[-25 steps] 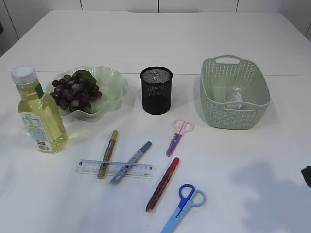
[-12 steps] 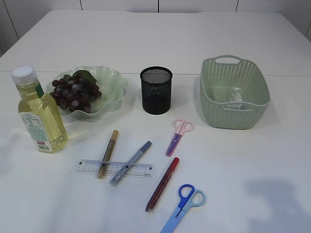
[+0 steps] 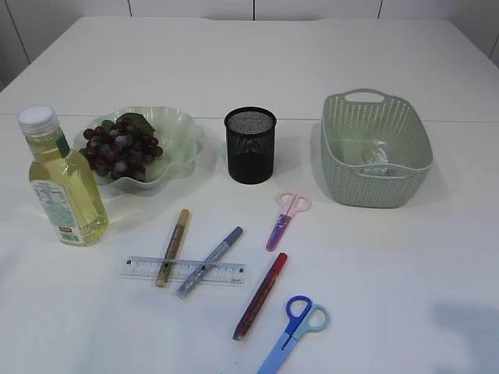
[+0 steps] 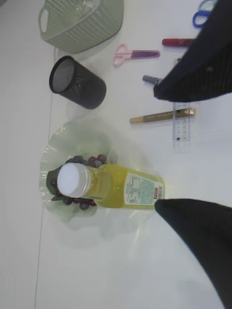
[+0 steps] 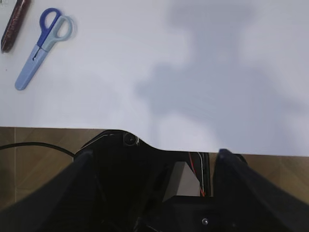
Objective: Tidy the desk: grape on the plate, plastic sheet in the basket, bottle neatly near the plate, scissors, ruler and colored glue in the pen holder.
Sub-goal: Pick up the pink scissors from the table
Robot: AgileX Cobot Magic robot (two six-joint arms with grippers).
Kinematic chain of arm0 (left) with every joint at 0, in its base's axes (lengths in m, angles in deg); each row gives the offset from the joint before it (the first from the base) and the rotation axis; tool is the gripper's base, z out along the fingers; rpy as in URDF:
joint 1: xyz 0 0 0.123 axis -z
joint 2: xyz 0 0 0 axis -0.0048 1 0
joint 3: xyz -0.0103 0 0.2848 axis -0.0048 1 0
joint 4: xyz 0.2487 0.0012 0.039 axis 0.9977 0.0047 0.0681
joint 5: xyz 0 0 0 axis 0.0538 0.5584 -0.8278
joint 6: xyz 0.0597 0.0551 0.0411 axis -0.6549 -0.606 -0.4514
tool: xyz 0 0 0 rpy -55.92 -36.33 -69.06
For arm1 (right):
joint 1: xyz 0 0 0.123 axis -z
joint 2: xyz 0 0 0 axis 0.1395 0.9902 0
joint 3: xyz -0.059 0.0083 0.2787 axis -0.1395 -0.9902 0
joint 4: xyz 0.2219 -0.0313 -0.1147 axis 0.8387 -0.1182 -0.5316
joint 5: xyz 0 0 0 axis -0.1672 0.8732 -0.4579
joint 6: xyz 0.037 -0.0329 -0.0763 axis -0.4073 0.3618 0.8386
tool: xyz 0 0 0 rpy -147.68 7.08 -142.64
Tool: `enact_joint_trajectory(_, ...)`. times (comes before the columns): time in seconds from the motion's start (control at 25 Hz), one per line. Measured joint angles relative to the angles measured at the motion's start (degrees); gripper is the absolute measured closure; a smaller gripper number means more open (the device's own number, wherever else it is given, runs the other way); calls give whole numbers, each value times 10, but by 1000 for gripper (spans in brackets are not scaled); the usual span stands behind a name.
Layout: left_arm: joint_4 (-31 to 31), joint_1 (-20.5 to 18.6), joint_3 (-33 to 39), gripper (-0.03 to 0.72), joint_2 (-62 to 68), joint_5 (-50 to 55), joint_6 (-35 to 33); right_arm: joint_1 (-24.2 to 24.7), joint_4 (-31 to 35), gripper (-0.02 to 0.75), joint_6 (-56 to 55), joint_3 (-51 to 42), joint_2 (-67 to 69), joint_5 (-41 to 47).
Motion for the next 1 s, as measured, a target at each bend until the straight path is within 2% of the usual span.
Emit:
enact_joint_trajectory(0.24, -81, 0, -34, 239, 0, 59, -62, 0, 10, 155, 10, 0, -16, 2)
enact_joint_trajectory(0.56, -149, 0, -58, 240, 0, 78, -142, 0, 47, 155, 183, 0, -66, 4)
enact_joint_trajectory(0.72, -183, 0, -59, 240, 0, 86, -175, 0, 11, 155, 297, 0, -68, 4)
enact_joint_trajectory(0.84, -215, 0, -59, 240, -1, 86, -206, -4, -16, 155, 319, 0, -83, -6)
enact_joint_trajectory(1.0, -269, 0, -59, 240, -1, 87, -244, -4, -25, 155, 322, -12, -122, -88)
